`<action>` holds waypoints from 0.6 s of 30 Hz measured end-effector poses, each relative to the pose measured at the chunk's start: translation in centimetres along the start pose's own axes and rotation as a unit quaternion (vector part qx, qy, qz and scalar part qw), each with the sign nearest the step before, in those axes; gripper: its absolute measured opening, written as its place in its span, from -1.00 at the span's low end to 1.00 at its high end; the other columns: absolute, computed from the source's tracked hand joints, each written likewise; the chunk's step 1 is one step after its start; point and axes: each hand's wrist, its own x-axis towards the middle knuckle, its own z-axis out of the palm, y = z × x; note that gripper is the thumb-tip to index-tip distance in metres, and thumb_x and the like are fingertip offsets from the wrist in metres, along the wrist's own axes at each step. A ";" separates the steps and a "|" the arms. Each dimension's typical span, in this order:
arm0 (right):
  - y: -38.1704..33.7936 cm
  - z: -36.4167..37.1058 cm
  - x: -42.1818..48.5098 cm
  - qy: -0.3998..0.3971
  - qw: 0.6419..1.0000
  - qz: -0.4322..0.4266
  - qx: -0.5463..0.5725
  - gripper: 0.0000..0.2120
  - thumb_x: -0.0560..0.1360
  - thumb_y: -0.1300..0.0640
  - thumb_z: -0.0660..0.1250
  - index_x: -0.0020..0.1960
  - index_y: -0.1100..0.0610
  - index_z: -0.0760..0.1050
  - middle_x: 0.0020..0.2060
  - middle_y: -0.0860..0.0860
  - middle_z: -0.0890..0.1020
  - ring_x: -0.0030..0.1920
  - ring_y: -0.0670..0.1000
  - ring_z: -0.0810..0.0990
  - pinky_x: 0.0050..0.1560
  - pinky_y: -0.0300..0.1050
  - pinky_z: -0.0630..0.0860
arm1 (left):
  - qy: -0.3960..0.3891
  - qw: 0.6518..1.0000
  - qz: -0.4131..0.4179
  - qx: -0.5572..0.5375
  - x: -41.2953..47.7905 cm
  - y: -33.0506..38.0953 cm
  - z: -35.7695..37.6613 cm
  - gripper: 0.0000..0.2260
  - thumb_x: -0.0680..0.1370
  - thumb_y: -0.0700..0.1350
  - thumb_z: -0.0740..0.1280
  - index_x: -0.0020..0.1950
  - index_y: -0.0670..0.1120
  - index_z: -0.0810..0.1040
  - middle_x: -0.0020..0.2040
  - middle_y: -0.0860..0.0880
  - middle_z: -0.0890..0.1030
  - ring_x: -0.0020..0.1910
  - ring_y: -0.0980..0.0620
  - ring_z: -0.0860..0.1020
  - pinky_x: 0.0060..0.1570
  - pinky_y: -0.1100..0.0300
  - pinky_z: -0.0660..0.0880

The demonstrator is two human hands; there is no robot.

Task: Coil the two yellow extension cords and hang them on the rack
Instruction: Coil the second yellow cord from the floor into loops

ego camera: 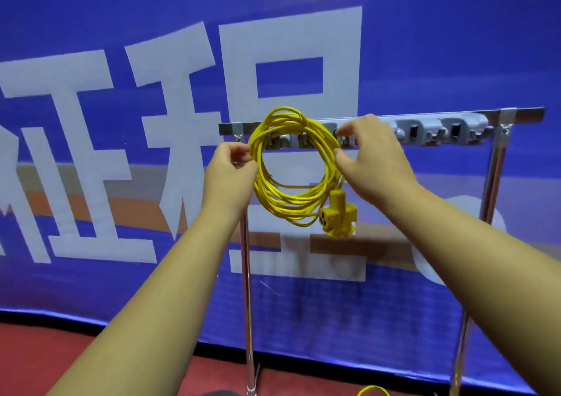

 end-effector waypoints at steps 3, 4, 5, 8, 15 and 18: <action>1.2 0.4 -4.2 0.027 0.999 0.015 0.031 -0.79 0.53 0.11 0.38 0.16 0.10 0.59 0.09 0.07 0.59 0.14 0.15 0.52 0.19 0.03 0.42 | -0.051 0.995 -0.065 -0.057 -4.8 -2.1 0.3 -0.87 0.58 -0.23 0.36 0.07 -0.03 0.62 -0.14 0.02 0.64 -0.25 0.12 0.58 -0.28 0.26 0.53; 1.8 0.8 -5.8 0.028 0.999 0.021 0.036 -0.80 0.53 0.12 0.36 0.13 0.11 0.59 0.07 0.07 0.59 0.11 0.15 0.53 0.17 0.03 0.42 | -0.092 0.990 -0.084 -0.066 -6.7 -2.9 0.8 -0.88 0.57 -0.26 0.37 0.02 -0.06 0.63 -0.20 -0.01 0.62 -0.31 0.09 0.55 -0.35 0.24 0.49; 2.4 1.3 -7.6 0.023 0.998 0.027 0.042 -0.81 0.52 0.12 0.34 0.10 0.12 0.59 0.04 0.07 0.59 0.08 0.16 0.54 0.14 0.04 0.43 | -0.133 0.983 -0.100 -0.071 -8.5 -3.9 1.4 -0.88 0.56 -0.28 0.38 -0.01 -0.08 0.63 -0.24 -0.03 0.60 -0.36 0.06 0.52 -0.39 0.22 0.46; 4.5 3.2 -13.3 -0.017 0.997 0.056 0.059 -0.85 0.51 0.12 0.32 0.05 0.11 0.57 -0.03 0.05 0.57 0.01 0.14 0.55 0.07 0.07 0.47 | -0.259 0.954 -0.147 -0.040 -13.4 -7.3 4.0 -0.90 0.55 -0.30 0.40 -0.03 -0.11 0.65 -0.32 -0.02 0.58 -0.43 0.05 0.50 -0.40 0.22 0.44; 11.1 8.3 -27.8 -0.220 0.948 0.226 0.048 -0.83 0.57 0.12 0.36 0.15 0.04 0.58 0.03 -0.04 0.56 0.04 0.04 0.58 0.09 0.03 0.54 | -0.466 0.828 -0.295 0.099 -22.1 -17.4 12.2 -0.84 0.59 -0.16 0.33 0.06 -0.20 0.65 -0.14 -0.01 0.69 -0.33 0.04 0.57 -0.32 0.16 0.52; 14.4 10.4 -34.1 -0.319 0.899 0.299 0.029 -0.80 0.56 0.12 0.37 0.18 0.08 0.60 0.04 -0.01 0.57 0.07 0.10 0.60 0.13 0.02 0.52 | -0.505 0.784 -0.334 0.139 -26.1 -22.3 15.3 -0.79 0.61 -0.14 0.31 0.08 -0.26 0.64 -0.11 -0.10 0.66 -0.28 -0.02 0.55 -0.31 0.15 0.48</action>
